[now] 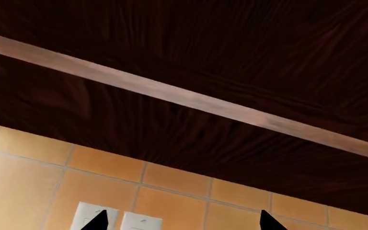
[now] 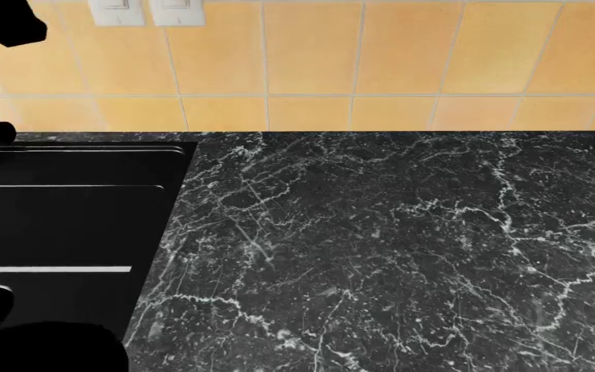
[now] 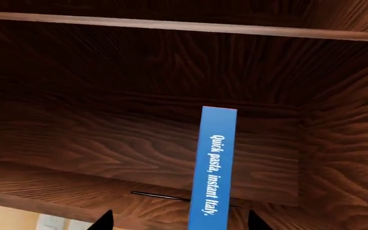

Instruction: Pick the salsa and boxed food from the counter and place them in the cabinets closest to them.

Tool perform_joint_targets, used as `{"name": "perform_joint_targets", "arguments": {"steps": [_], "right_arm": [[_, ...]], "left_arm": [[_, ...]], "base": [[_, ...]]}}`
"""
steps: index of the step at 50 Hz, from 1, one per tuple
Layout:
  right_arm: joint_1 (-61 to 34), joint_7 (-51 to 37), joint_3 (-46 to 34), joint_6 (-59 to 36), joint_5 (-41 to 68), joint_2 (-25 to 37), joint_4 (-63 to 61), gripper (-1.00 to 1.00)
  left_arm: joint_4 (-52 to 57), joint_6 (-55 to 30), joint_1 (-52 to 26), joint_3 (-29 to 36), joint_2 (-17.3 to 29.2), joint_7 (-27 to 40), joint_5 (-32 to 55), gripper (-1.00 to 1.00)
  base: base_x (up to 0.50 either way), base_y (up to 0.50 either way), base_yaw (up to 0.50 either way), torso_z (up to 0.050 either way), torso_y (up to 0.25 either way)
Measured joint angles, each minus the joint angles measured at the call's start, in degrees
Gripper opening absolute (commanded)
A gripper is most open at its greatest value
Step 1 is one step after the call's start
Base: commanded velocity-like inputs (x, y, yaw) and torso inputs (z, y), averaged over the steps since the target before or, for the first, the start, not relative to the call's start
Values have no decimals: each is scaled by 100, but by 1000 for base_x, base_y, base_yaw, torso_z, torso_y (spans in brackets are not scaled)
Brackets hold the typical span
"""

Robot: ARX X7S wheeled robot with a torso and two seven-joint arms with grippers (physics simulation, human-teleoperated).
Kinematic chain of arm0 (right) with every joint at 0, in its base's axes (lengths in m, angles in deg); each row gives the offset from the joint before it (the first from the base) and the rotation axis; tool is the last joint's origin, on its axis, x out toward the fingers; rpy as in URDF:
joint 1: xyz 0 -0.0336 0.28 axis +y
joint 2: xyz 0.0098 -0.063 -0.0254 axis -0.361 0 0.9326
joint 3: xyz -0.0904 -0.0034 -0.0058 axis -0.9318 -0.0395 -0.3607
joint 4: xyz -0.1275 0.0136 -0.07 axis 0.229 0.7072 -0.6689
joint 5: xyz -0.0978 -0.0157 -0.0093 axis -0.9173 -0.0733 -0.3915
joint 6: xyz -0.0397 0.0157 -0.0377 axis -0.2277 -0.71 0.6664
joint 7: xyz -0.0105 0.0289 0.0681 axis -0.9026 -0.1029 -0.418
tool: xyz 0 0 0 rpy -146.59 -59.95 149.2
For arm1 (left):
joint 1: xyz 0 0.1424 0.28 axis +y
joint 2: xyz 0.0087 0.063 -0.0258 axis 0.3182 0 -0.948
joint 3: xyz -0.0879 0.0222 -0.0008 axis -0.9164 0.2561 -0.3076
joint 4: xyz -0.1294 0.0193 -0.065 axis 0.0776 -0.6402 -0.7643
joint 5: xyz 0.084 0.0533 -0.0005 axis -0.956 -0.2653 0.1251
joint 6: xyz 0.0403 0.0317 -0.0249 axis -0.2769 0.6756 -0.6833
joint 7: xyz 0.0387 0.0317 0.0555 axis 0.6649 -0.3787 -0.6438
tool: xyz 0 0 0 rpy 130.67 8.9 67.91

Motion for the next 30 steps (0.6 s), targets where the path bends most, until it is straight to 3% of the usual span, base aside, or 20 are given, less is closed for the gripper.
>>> {"name": "perform_joint_targets", "arguments": {"steps": [12, 30], "right_arm": [[-1, -1, 396, 95, 192, 298, -382, 100], [-1, -1, 963, 106, 397, 554, -863, 100]], "left_arm": [[-56, 108, -124, -557, 561, 1611, 2105, 100], [-69, 844, -94, -862, 1302, 2990, 3766, 100]], "base": [[0, 0, 0, 0, 0], [0, 0, 0, 0, 0]]}}
